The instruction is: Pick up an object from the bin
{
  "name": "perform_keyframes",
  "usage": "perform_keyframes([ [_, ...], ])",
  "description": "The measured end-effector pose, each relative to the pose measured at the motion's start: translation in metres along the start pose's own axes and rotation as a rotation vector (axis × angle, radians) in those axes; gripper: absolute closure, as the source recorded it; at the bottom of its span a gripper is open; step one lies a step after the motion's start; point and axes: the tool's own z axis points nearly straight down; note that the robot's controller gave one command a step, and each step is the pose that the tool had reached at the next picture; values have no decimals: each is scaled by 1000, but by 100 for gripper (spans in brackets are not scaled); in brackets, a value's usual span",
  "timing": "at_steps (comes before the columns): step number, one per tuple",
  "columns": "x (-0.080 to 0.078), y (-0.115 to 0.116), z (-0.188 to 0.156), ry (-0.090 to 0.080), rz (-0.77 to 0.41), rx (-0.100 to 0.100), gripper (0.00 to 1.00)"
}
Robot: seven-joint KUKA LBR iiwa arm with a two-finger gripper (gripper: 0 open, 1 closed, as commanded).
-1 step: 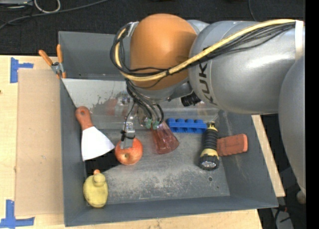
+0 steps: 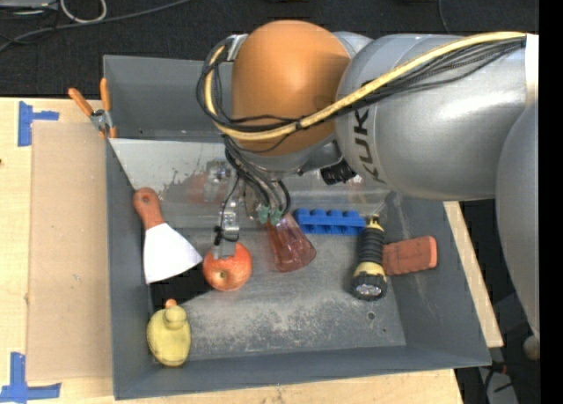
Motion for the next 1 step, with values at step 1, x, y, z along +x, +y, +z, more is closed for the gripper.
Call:
perform_keyframes([
  [1, -1, 3, 13, -11, -2, -3, 0],
])
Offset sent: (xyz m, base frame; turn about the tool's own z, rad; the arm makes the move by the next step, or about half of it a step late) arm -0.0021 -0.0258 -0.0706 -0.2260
